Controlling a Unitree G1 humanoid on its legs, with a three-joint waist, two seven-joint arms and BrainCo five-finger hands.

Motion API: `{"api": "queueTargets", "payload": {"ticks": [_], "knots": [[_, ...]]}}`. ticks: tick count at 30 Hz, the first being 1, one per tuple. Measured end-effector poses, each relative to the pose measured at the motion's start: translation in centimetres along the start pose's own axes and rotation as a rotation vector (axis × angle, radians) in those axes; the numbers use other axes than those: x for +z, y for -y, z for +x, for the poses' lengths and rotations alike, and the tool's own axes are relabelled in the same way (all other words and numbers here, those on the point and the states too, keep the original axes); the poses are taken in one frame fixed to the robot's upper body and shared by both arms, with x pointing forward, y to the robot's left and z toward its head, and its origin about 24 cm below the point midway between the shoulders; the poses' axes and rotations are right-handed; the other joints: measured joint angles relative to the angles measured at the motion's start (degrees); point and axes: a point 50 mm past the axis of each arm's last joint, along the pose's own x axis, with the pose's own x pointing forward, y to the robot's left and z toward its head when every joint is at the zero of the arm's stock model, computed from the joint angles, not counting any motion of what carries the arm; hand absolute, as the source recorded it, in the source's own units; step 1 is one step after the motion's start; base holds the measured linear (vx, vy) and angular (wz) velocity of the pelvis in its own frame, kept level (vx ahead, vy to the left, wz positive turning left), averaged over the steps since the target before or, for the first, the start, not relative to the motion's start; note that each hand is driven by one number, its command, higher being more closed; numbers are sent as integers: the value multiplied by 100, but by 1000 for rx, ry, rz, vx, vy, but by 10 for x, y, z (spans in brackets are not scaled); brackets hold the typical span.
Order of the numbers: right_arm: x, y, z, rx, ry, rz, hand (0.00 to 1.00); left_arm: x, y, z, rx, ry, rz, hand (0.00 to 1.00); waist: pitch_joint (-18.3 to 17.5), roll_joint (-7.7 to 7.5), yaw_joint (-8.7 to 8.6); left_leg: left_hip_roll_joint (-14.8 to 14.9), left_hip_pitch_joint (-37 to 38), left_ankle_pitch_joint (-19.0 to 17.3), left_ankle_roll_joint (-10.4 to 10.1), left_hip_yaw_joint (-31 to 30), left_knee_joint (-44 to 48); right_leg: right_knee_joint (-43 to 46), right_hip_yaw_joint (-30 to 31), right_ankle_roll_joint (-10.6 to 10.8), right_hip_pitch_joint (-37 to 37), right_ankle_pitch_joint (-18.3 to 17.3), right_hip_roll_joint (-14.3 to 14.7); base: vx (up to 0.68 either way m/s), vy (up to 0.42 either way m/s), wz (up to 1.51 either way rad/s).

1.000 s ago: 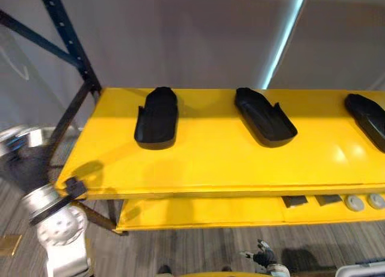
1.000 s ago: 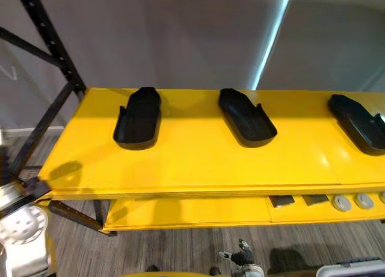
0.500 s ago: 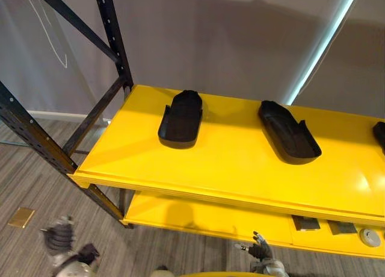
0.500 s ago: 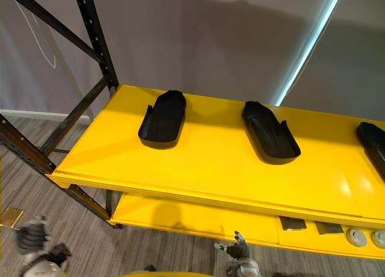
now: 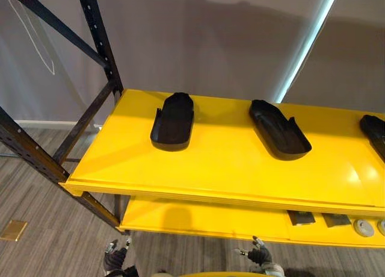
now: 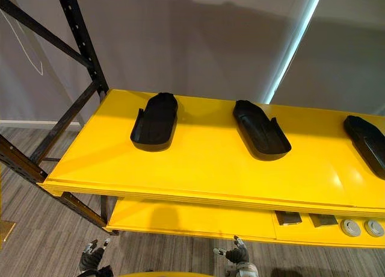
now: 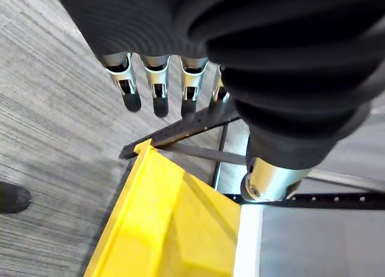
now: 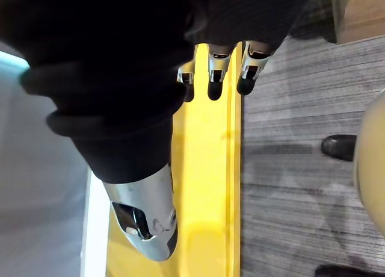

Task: Walk over and take plastic housings, then place them on the shelf

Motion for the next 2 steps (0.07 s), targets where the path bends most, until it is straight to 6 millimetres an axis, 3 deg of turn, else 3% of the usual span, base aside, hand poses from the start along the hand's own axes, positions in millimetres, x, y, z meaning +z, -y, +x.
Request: {"api": "queueTargets", "payload": {"ticks": [2], "knots": [[0,2,1,-4,-3,-4,0,-3,7,1,-27,-17,16,0,-17,21,-6,-14,15,0,0,43,-29,-53,37,22,4,21,-1,44,13,-12]]}}
